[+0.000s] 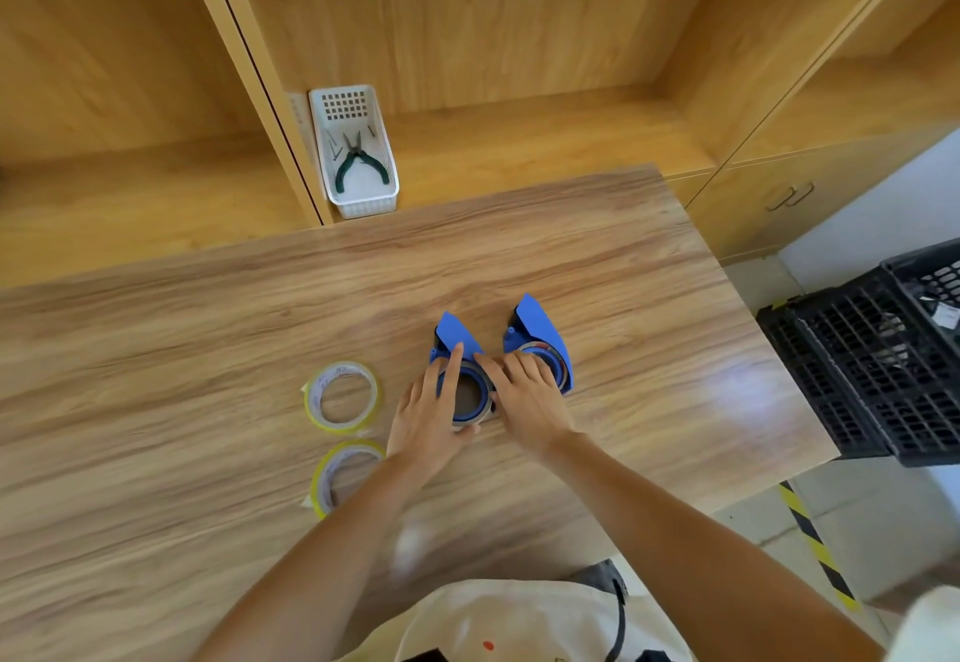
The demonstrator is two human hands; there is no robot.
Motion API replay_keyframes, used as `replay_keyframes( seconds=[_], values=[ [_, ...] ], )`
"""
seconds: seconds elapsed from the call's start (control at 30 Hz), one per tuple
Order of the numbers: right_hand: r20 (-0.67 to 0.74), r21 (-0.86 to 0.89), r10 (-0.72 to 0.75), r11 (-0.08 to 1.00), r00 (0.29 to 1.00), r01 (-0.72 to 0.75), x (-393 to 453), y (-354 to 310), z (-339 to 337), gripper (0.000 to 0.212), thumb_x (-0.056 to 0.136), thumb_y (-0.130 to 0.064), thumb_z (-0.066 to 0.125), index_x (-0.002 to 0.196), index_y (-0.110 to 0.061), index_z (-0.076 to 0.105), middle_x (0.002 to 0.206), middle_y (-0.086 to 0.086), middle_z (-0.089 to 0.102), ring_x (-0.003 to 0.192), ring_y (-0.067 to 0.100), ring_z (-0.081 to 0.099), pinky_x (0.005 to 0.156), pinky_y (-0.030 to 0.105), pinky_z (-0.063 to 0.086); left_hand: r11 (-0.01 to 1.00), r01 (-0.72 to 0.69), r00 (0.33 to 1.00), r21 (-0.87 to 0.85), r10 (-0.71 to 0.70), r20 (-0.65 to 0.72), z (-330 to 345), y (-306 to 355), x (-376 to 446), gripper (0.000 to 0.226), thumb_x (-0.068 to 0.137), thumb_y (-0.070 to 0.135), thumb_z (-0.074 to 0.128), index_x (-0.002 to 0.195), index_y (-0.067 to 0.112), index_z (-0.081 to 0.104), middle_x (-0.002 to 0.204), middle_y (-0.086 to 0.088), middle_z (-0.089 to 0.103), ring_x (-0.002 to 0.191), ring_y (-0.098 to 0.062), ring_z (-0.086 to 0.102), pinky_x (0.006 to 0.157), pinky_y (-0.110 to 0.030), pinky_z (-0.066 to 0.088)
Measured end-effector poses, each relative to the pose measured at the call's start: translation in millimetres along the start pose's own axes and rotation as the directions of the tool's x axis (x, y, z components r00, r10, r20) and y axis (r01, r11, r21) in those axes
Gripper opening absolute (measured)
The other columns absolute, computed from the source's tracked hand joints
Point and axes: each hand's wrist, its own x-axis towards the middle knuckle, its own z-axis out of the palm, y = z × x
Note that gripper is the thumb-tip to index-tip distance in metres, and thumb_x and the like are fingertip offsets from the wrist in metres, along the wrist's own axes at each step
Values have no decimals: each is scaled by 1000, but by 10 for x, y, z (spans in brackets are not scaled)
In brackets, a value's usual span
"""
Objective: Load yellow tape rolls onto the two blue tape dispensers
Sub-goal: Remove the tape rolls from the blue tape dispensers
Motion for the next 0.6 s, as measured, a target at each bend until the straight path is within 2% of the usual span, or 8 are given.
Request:
replay_keyframes(
  seconds=[0.23,0.43,0.5,0.6],
  values=[
    [-6,-16,5,1000,1000,-6,68,104,-45,67,84,-6,61,146,-21,38,126,7,53,126,30,45,112,44,29,998,-51,997,-32,53,57,-71,-183,-17,112,78,46,73,156,28,-5,156,-5,30,135,-29,42,108,-40,41],
    [-29,13,15,1000,999,-14,65,147,-50,54,95,-17,54,146,-25,37,127,5,54,127,28,44,112,42,27,997,-57,997,-49,59,50,-74,-172,-4,113,77,42,76,156,28,-4,157,-6,29,138,-29,39,110,-40,38],
    [-20,26,12,1000,1000,-12,75,163,-46,54,97,-19,53,147,-26,36,131,5,53,130,27,41,113,42,26,996,-49,998,-77,52,44,-83,-151,0,113,77,41,76,156,29,-5,156,-5,30,137,-28,40,108,-41,41],
    [-3,35,9,999,1000,-9,103,188,-38,52,98,-22,51,148,-29,35,136,4,51,134,27,37,114,41,24,990,-25,999,-142,31,40,-112,-119,11,114,77,41,76,155,33,-7,152,-2,31,134,-23,41,97,-39,50]
  ],
)
